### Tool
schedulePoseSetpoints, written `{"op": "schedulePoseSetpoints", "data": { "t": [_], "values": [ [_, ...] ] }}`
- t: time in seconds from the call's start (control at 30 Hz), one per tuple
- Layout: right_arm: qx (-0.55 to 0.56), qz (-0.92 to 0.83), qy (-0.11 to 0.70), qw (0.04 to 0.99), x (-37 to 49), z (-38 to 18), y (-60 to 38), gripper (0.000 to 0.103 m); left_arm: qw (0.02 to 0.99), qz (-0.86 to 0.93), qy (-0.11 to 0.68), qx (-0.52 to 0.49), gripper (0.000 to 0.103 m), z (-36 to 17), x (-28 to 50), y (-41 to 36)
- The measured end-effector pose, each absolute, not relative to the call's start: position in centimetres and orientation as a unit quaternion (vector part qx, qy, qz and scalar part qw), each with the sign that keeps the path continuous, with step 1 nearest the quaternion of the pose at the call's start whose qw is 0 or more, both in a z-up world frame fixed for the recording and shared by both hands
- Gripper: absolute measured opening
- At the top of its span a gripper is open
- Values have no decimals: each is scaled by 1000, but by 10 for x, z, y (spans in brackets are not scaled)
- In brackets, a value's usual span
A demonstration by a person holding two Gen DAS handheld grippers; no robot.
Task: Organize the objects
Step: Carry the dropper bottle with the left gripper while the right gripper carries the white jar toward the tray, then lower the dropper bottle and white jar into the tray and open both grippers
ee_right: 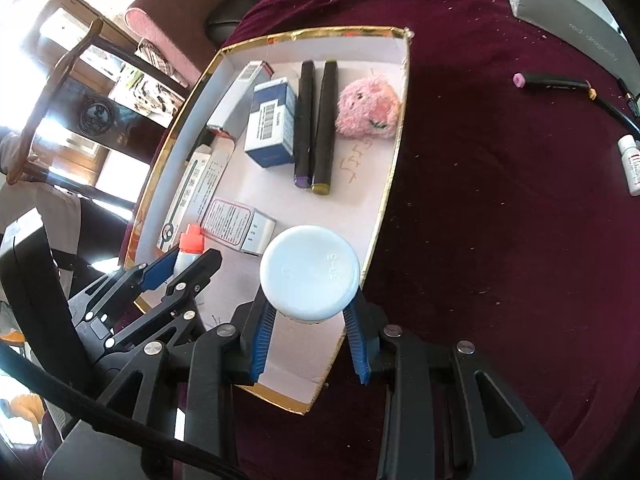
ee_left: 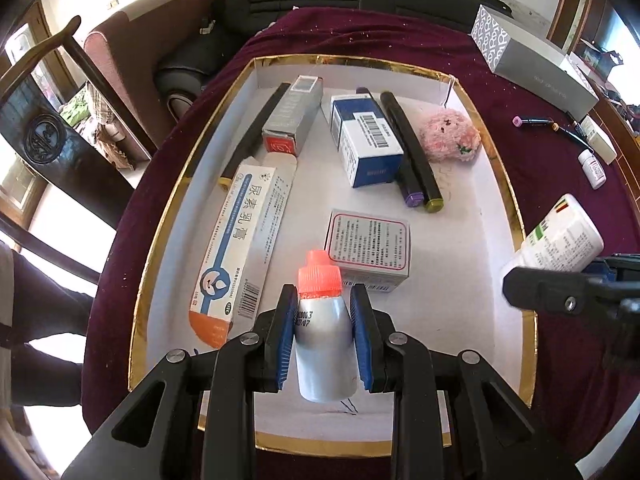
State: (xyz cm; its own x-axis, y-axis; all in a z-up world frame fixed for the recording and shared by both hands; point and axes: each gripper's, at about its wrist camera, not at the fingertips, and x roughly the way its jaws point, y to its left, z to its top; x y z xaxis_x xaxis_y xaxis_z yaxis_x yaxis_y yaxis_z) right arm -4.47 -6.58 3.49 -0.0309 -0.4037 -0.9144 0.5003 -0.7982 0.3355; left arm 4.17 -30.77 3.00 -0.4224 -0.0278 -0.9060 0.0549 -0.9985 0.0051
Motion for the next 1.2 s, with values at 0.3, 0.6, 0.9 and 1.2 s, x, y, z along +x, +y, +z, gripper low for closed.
{"op": "schedulePoseSetpoints", "data": {
  "t": [0.3, 0.6, 0.9, 1.2],
  "values": [
    [636, -701, 65, 316, -40, 20, -89, 31, 13, -838, 14, 545, 23, 20, 34, -313],
    [658, -687, 85, 298, -50, 1, -102, 31, 7, -835, 16, 550, 23, 12, 26, -317],
    [666, -688, 77, 278, -59, 1, -103, 36, -6, -835, 53, 548, 26, 19, 23, -328],
    [650, -710, 46, 267, -63, 20, -91, 48, 1, -845, 93, 526, 31, 40, 30, -338]
  ]
}}
